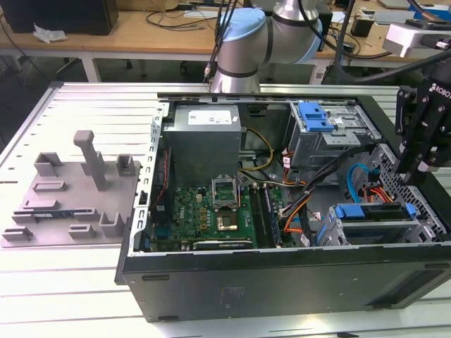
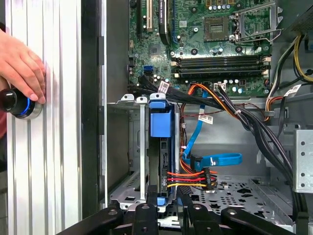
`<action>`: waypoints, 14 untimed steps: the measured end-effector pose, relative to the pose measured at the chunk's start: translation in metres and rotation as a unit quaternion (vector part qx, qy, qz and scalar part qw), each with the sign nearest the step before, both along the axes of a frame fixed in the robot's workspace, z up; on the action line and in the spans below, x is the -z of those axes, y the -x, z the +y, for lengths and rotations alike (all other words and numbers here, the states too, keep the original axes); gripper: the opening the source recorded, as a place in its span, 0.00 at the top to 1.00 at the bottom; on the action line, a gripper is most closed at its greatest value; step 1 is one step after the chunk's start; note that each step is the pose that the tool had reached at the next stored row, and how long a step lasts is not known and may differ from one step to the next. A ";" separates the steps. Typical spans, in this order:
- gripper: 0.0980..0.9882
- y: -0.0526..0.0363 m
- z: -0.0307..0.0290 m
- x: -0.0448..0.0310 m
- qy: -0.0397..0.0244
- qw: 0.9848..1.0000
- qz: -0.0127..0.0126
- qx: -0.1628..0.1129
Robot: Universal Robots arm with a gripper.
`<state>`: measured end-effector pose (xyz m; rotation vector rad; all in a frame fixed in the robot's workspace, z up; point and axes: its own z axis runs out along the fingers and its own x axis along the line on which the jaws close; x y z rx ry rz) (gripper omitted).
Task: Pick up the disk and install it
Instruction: 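Insert the second disk wire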
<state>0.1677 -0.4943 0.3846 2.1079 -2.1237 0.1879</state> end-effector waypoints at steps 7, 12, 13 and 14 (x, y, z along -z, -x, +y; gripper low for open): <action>0.77 0.0001 0.0032 0.0001 0.002 1.000 0.000 -0.001; 0.77 0.0000 0.0290 0.0008 0.057 0.998 0.001 -0.001; 0.77 0.0004 0.0351 0.0017 0.072 0.997 0.001 -0.001; 0.77 0.0018 0.0405 0.0039 0.077 0.997 0.001 -0.001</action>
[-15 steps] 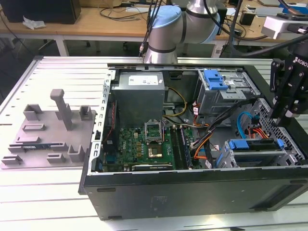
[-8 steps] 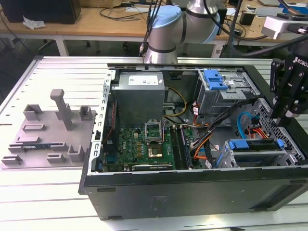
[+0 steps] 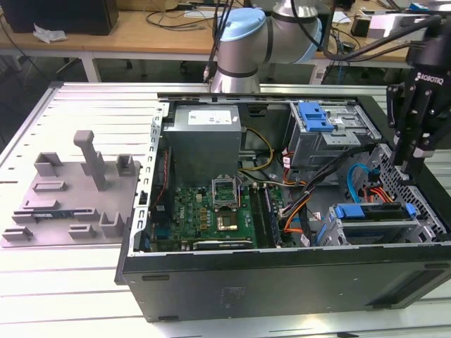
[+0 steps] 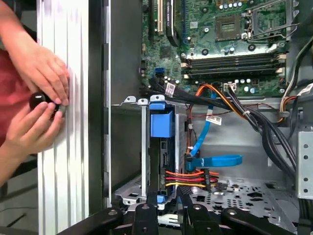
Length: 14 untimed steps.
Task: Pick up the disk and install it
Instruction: 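Insert the second disk wire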
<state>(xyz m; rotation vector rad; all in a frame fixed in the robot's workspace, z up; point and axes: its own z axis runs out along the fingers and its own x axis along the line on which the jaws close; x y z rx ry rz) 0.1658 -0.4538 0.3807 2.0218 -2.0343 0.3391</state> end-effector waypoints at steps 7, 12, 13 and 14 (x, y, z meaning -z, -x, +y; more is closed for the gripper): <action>0.77 0.0182 0.0195 0.0123 0.001 1.000 -0.002 0.000; 0.69 0.0217 0.0204 0.0149 0.002 1.000 -0.002 0.000; 0.69 0.0217 0.0205 0.0151 0.003 1.000 -0.002 0.000; 0.69 0.0217 0.0205 0.0152 0.005 1.000 -0.002 0.000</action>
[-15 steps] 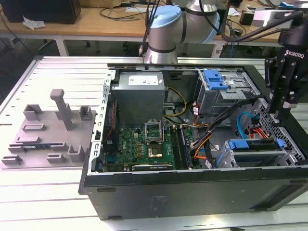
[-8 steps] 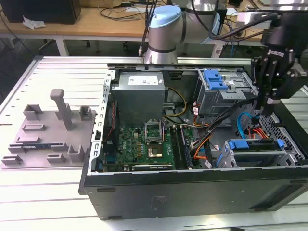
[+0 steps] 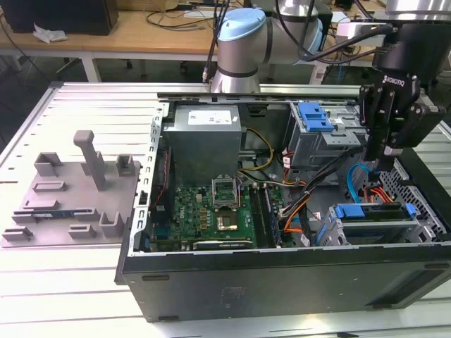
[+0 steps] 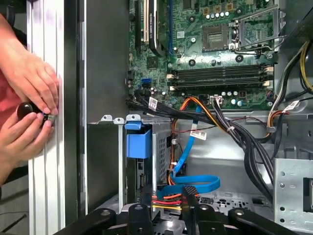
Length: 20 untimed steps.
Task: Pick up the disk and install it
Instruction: 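Insert the second disk wire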
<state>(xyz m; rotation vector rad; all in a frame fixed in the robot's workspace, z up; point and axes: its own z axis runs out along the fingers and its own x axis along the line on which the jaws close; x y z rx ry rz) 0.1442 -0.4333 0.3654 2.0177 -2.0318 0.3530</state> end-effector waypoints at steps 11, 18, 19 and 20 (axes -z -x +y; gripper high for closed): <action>0.69 -0.0040 -0.0020 0.0048 0.007 0.999 0.001 0.038; 0.69 -0.0046 -0.0064 0.0106 0.013 0.999 0.002 0.038; 0.69 -0.0046 -0.0064 0.0119 0.015 0.999 0.002 0.038; 0.69 -0.0046 -0.0064 0.0137 0.017 0.999 0.002 0.038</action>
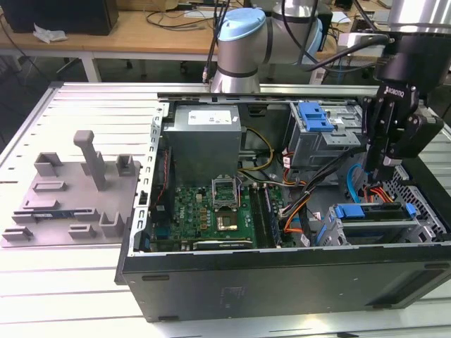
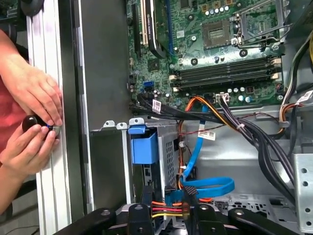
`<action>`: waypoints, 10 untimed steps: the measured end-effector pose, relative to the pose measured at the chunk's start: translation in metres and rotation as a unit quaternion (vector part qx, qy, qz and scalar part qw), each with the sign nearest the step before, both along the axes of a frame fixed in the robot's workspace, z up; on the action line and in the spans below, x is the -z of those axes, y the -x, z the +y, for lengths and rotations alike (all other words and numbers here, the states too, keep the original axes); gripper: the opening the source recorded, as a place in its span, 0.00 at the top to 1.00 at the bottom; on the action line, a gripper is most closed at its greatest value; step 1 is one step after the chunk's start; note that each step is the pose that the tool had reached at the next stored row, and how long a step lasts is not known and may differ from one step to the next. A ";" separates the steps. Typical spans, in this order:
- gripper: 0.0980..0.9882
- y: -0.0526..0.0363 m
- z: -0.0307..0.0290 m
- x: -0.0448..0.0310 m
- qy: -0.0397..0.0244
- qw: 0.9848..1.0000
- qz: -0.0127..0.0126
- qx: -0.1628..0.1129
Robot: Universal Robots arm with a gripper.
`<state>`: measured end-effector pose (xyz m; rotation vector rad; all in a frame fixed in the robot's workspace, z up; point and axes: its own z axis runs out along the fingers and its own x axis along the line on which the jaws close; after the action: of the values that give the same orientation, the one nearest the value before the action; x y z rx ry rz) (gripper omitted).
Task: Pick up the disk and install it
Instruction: 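Insert the second disk wire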
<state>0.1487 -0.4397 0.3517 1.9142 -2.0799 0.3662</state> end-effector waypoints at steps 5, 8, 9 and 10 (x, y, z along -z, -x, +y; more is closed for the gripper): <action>0.78 0.0000 0.0000 0.0035 0.007 1.000 0.000 0.000; 0.78 0.0000 -0.0002 -0.0006 0.006 1.000 0.000 0.000; 0.78 -0.0001 -0.0002 -0.0041 0.006 1.000 0.000 0.000; 0.78 -0.0001 -0.0002 -0.0109 0.006 1.000 0.000 0.000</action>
<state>0.1488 -0.4399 0.3626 1.9072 -2.0729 0.3791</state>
